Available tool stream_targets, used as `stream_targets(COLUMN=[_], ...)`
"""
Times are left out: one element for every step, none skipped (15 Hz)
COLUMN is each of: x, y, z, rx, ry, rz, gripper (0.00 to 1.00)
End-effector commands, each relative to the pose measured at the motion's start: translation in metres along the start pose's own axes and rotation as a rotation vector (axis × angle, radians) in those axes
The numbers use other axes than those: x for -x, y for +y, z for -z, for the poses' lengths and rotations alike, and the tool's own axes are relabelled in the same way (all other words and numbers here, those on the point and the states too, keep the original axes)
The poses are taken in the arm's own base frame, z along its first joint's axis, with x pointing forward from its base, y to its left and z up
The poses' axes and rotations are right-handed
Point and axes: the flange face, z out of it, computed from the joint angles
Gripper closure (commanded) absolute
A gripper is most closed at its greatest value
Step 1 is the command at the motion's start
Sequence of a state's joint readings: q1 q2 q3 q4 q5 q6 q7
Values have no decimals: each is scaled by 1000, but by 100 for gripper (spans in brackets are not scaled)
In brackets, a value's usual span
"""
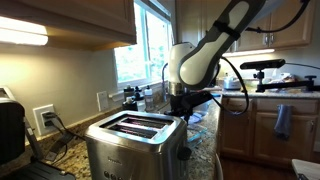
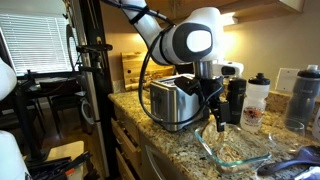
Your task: Put the left slice of bread into the left compartment of the toaster
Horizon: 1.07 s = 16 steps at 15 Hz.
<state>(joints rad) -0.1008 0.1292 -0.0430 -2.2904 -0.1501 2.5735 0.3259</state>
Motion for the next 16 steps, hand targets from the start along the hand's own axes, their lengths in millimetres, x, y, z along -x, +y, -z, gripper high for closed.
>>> stream_targets(x=[-4, -5, -5, -5, -6, -6, -7, -7, -7, -8, -8, -8, -8, -8, -6, -5], y=[-2, -3, -4, -4, -5, -5, -5, -5, -5, -4, -4, -4, -5, -5, -7, -9], z=[0, -1, -1, -1, -1, -1, -1, -1, 0, 0, 1, 2, 6, 8, 12, 15], rx=[11, 11, 11, 11, 10, 11, 11, 11, 11, 10, 10, 10, 10, 12, 11, 8], ry=[13, 13, 13, 14, 14, 16, 16, 16, 17, 18, 20, 23, 30, 35, 42, 45], rz=[-10, -8, -7, -6, -5, -4, -4, -3, -3, -4, -3, -2, 1, 5, 14, 20], gripper=[33, 40, 47, 54, 59, 67, 73, 80, 86, 92, 93, 96, 95, 92, 92, 92])
